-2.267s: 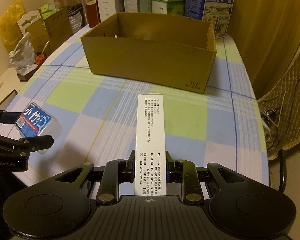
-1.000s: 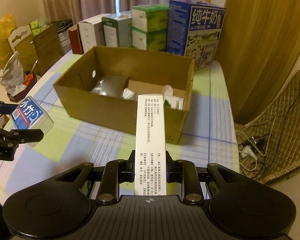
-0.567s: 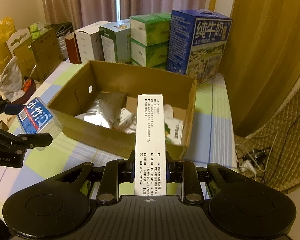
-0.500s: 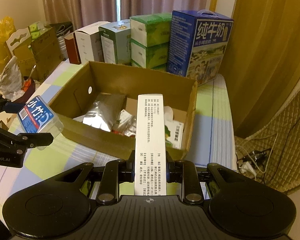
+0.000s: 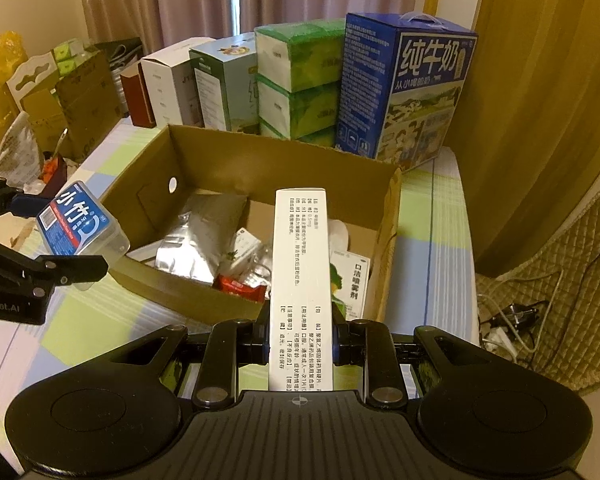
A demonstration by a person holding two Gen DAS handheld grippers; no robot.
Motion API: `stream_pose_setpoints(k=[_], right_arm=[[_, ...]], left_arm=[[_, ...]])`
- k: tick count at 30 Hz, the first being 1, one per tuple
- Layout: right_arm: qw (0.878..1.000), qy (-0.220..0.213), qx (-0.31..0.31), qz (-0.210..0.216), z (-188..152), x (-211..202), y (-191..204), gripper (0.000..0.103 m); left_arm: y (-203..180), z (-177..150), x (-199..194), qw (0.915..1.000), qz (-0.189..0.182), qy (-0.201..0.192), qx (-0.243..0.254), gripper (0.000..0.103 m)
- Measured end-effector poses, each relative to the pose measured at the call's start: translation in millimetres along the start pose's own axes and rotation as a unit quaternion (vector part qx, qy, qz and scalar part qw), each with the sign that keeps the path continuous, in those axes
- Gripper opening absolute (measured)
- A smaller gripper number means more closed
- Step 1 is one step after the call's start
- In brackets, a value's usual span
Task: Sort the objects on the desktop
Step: 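Carry the floss box with the left tool while the right tool carries the white box over the cardboard box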
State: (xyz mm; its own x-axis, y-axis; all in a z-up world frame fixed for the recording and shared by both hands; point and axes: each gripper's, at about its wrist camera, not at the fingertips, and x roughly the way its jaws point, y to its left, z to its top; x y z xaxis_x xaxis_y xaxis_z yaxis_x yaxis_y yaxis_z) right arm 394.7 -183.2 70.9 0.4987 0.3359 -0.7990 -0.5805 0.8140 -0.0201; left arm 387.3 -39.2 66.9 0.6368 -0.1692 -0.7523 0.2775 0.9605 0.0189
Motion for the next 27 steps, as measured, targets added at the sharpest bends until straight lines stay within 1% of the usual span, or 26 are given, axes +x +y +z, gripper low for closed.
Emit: stream_pose_setpoints(k=[5, 14, 18, 27], right_arm=[[1.000, -0.002, 0.003, 0.002, 14, 8, -5, 0.022], [1.000, -0.004, 0.012, 0.000, 45, 27, -17, 0.022], [1.000, 0.002, 0.026, 0.009, 51, 39, -22, 0.022], [0.999, 0.011, 0.033, 0.005, 56, 66, -28, 0.022]], left_arm=[[14, 13, 9, 0.9998, -0.004, 0.004, -0.017, 0.083], [26, 43, 34, 0.9998, 0.012, 0.011, -0.009, 0.083], [28, 49, 48, 0.9998, 0.013, 0.015, -0.010, 0.083], [28, 53, 83, 0.9995, 0.006, 0.029, -0.013, 0.083]])
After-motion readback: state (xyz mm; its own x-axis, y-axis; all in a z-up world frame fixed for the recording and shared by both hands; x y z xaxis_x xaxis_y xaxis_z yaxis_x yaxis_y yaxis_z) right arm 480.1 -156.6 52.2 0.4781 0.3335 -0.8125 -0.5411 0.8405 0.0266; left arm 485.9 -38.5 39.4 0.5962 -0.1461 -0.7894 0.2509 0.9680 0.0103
